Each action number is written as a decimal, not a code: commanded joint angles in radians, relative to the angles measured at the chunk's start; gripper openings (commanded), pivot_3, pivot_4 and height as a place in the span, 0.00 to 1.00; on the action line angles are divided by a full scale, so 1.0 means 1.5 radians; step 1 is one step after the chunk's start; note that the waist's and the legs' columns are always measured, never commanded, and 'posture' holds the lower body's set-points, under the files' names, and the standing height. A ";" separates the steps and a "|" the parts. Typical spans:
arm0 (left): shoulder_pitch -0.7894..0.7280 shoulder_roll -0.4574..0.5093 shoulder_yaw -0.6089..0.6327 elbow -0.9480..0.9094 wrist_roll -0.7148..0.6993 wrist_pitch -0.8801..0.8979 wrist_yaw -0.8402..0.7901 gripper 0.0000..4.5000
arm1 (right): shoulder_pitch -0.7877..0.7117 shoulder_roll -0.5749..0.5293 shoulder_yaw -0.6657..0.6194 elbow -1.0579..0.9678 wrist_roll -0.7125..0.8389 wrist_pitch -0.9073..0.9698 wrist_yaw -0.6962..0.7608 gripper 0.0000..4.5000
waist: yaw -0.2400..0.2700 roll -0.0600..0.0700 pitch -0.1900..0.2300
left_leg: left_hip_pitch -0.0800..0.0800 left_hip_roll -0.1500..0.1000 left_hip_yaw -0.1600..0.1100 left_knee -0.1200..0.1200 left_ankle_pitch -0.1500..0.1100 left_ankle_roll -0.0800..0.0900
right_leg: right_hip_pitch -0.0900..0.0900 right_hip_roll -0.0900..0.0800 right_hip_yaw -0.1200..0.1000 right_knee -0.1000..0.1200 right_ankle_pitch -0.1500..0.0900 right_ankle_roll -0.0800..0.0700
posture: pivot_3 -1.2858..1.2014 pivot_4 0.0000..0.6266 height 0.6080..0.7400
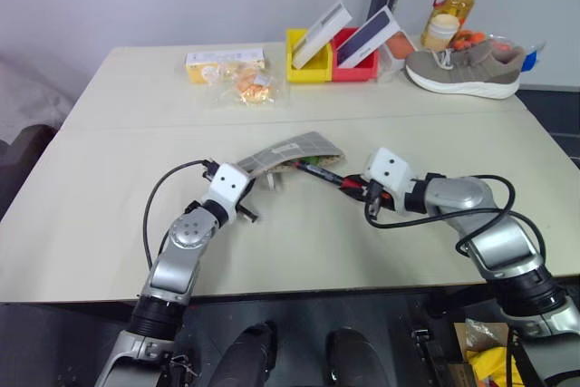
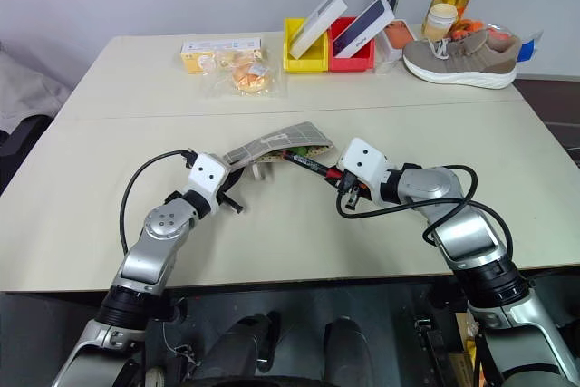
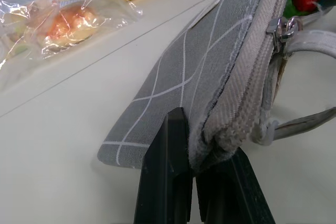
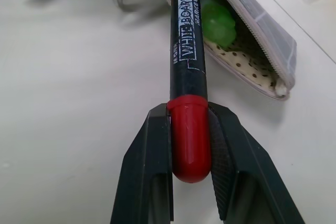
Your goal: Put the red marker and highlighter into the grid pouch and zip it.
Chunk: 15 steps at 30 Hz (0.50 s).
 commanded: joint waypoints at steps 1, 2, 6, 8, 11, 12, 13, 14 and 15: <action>-0.002 0.005 0.001 -0.034 -0.003 -0.008 -0.008 0.00 | -0.016 0.003 -0.002 -0.006 -0.015 -0.011 -0.006 0.08 | 0.000 0.000 0.000 | 0.000 0.000 0.000 0.000 0.000 0.000 | 0.000 0.000 0.000 0.000 0.000 0.000 | 0.52 0.24 1.00; -0.002 0.007 -0.002 -0.034 -0.002 -0.013 -0.011 0.00 | -0.019 0.002 0.002 -0.004 -0.023 -0.013 -0.008 0.08 | 0.000 0.000 0.000 | 0.000 0.000 0.000 0.000 0.000 0.000 | 0.000 0.000 0.000 0.000 0.000 0.000 | 0.52 0.24 1.00; -0.002 0.014 -0.019 -0.045 0.002 -0.032 -0.035 0.00 | -0.036 -0.005 0.040 -0.013 -0.068 -0.022 -0.003 0.08 | -0.001 0.000 0.000 | 0.000 0.000 0.000 0.000 0.000 0.000 | 0.000 0.000 0.000 0.000 0.000 0.000 | 0.52 0.24 1.00; -0.003 0.018 -0.029 -0.050 0.001 -0.043 -0.050 0.00 | -0.050 -0.004 0.062 -0.016 -0.093 -0.020 -0.003 0.08 | -0.001 0.000 0.000 | 0.000 0.000 0.000 0.000 0.000 0.000 | 0.000 0.000 0.000 0.000 0.000 0.000 | 0.52 0.24 1.00; 0.000 0.023 -0.042 -0.057 -0.003 -0.056 -0.074 0.00 | -0.077 0.003 0.097 -0.004 -0.138 -0.022 -0.008 0.08 | -0.001 0.000 0.000 | 0.000 0.000 0.000 0.000 0.000 0.000 | 0.000 0.000 0.000 0.000 0.000 0.000 | 0.52 0.24 1.00; 0.001 0.024 -0.043 -0.058 -0.004 -0.058 -0.078 0.00 | -0.083 0.009 0.099 -0.001 -0.142 -0.019 -0.010 0.08 | -0.001 0.000 0.000 | 0.000 0.000 0.000 0.000 0.000 0.000 | 0.000 0.000 0.000 0.000 0.000 0.000 | 0.52 0.24 1.00; 0.002 0.025 -0.044 -0.059 -0.005 -0.059 -0.080 0.00 | -0.087 0.015 0.100 0.000 -0.144 -0.015 -0.011 0.08 | -0.001 0.000 0.000 | 0.000 0.000 0.000 0.000 0.000 0.000 | 0.000 0.000 0.000 0.000 0.000 0.000 | 0.52 0.24 1.00; 0.002 0.025 -0.044 -0.057 -0.005 -0.060 -0.082 0.00 | -0.090 0.019 0.101 0.003 -0.147 -0.014 -0.012 0.08 | -0.001 0.000 0.000 | 0.000 0.000 0.000 0.000 0.000 0.000 | 0.000 0.000 0.000 0.000 0.000 0.000 | 0.52 0.24 1.00; 0.003 0.026 -0.043 -0.057 -0.005 -0.060 -0.083 0.00 | -0.092 0.020 0.105 0.002 -0.148 -0.017 -0.005 0.08 | -0.001 0.000 0.000 | 0.000 0.000 0.000 0.000 0.000 0.000 | 0.000 0.000 0.000 0.000 0.000 0.000 | 0.52 0.24 1.00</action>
